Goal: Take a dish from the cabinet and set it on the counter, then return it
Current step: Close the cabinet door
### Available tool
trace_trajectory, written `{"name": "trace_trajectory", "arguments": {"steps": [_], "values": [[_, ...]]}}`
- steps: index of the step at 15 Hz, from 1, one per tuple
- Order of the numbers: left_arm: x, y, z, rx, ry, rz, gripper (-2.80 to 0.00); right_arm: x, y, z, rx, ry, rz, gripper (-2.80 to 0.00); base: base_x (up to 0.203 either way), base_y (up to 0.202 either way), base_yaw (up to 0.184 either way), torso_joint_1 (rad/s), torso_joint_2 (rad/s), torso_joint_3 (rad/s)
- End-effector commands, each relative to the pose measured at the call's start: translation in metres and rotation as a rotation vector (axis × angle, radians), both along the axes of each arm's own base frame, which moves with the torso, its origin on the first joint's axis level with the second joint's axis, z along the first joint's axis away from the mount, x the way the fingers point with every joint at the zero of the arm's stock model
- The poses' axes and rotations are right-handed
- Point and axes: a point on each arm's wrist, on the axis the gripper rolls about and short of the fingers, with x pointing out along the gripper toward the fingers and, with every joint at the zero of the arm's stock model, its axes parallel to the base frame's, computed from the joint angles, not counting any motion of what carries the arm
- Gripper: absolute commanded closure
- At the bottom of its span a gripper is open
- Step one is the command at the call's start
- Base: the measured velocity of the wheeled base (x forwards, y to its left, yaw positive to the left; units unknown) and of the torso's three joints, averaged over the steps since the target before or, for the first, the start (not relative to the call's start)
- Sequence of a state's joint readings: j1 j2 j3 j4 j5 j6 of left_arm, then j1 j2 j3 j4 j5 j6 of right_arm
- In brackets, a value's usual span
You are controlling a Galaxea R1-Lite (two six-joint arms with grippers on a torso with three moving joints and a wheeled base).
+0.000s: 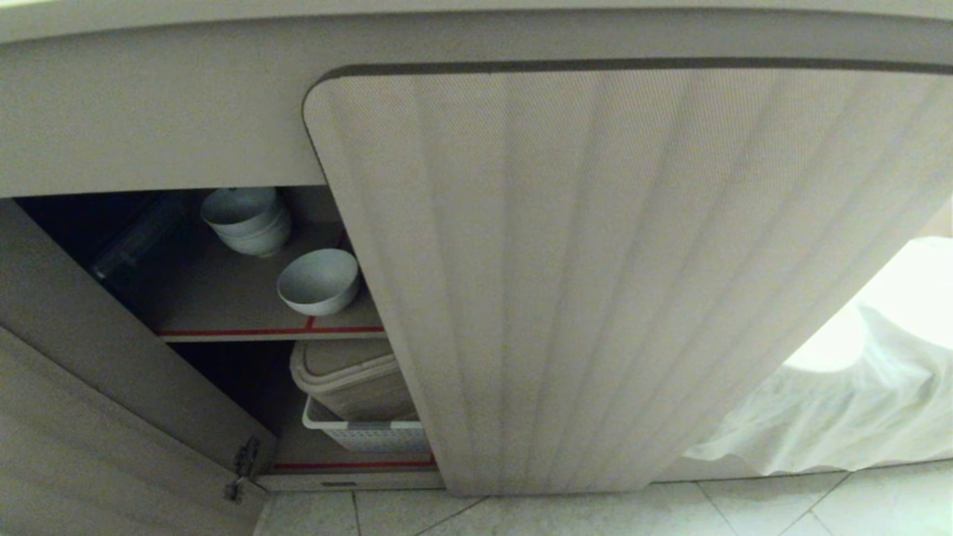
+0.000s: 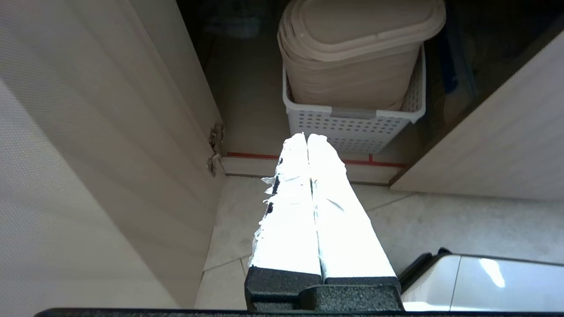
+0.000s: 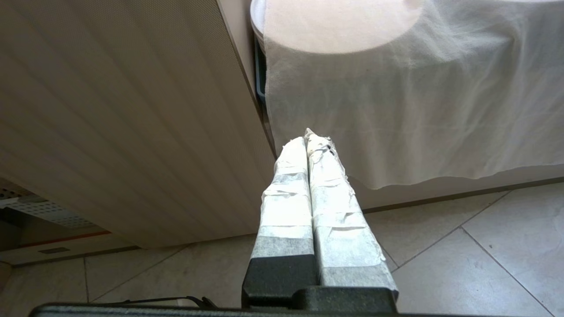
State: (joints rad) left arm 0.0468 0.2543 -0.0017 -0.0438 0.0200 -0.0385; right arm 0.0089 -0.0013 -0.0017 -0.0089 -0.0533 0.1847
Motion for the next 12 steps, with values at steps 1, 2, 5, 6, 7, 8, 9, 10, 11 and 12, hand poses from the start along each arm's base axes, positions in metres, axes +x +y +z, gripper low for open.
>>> {"name": "trace_trajectory", "arguments": {"steps": [1,2,5,6,7,8,9,10,11,12], "values": [[-0.003,0.0,-0.002,-0.001,-0.021,-0.018,0.0,0.0,0.0,0.0,0.001,0.001,0.0,0.0,0.0,0.0,0.0,0.0,0.0,0.0],[-0.005,0.0,-0.003,-0.002,-0.028,-0.027,0.0,0.0,0.0,0.0,0.001,0.001,0.0,0.0,0.0,0.0,0.0,0.0,0.0,0.0],[-0.014,0.0,-0.005,-0.006,-0.13,-0.046,0.0,0.0,0.0,0.0,0.001,0.001,0.0,0.0,0.0,0.0,0.0,0.0,0.0,0.0],[-0.017,0.0,-0.006,-0.006,-0.175,-0.049,0.0,0.0,0.0,0.0,0.001,0.001,0.0,0.0,0.0,0.0,0.0,0.0,0.0,0.0],[-0.02,0.0,-0.007,-0.004,-0.21,-0.051,0.0,0.0,0.0,0.0,0.001,0.001,0.0,0.0,0.0,0.0,0.0,0.0,0.0,0.0],[-0.021,0.0,-0.007,0.0,-0.218,-0.052,0.0,0.0,0.0,0.0,0.001,0.001,0.0,0.0,0.0,0.0,0.0,0.0,0.0,0.0],[-0.021,0.0,-0.007,0.0,-0.216,-0.052,0.0,0.0,0.0,0.0,0.001,0.001,0.0,0.0,0.0,0.0,0.0,0.0,0.0,0.0],[-0.021,0.0,-0.007,0.002,-0.215,-0.052,0.0,0.0,0.0,0.0,0.001,0.001,0.0,0.0,0.0,0.0,0.0,0.0,0.0,0.0],[-0.021,0.0,-0.007,0.0,-0.215,-0.052,0.0,0.0,0.0,0.0,0.001,0.001,0.0,0.0,0.0,0.0,0.0,0.0,0.0,0.0],[-0.021,0.0,-0.007,-0.003,-0.215,-0.052,0.0,0.0,0.0,0.0,0.001,0.001,0.0,0.0,0.0,0.0,0.0,0.0,0.0,0.0]]}}
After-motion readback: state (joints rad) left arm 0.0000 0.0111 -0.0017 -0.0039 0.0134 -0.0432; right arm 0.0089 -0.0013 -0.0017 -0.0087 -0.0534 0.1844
